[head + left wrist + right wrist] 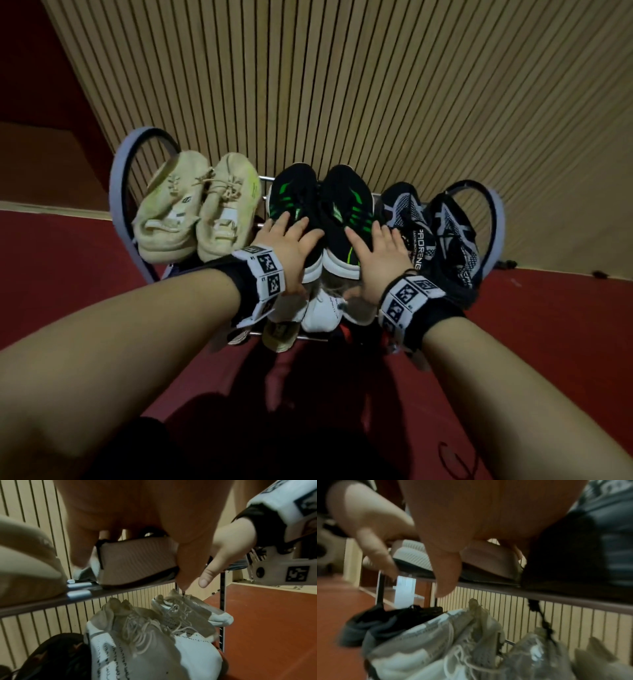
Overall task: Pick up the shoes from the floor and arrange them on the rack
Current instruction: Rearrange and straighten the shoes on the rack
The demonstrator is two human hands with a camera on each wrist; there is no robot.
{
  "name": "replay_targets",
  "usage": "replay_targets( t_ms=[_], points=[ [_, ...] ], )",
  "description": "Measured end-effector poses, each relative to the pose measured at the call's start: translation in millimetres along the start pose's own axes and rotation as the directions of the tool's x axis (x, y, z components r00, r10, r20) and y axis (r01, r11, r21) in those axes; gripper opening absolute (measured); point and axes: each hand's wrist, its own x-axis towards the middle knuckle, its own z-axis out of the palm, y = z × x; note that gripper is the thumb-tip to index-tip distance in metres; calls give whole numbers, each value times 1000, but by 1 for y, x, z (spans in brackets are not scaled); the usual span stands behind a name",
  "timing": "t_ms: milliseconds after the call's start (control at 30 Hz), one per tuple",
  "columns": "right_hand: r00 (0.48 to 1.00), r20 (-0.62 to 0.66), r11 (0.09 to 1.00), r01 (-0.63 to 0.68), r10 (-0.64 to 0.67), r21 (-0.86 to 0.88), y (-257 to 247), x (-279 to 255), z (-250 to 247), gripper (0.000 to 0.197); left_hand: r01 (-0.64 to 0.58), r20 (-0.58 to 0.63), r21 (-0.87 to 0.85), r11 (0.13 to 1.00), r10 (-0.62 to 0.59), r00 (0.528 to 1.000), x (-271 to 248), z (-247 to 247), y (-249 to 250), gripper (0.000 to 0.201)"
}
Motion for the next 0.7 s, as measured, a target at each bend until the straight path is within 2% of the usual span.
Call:
replay_targets(
  t_ms=[100, 233, 467, 700],
  points=[
    [1000, -29, 996, 15, -13, 87, -3, 9, 0, 106, 26, 69, -23, 999, -24, 997, 3, -2, 0, 106],
    [998, -11, 992, 70, -70, 107, -4, 16, -2, 112, -1, 107, 30, 1000, -2, 994, 7, -2, -7, 106],
    [990, -71, 984, 127, -119, 126, -10, 13, 3, 92, -7, 86, 62, 998, 2, 996, 5, 0, -11, 102],
    [982, -119, 963, 170, -148, 208, -25, 5, 4, 84, 22, 27, 113, 993, -26, 999, -8, 4, -21, 95]
  ],
)
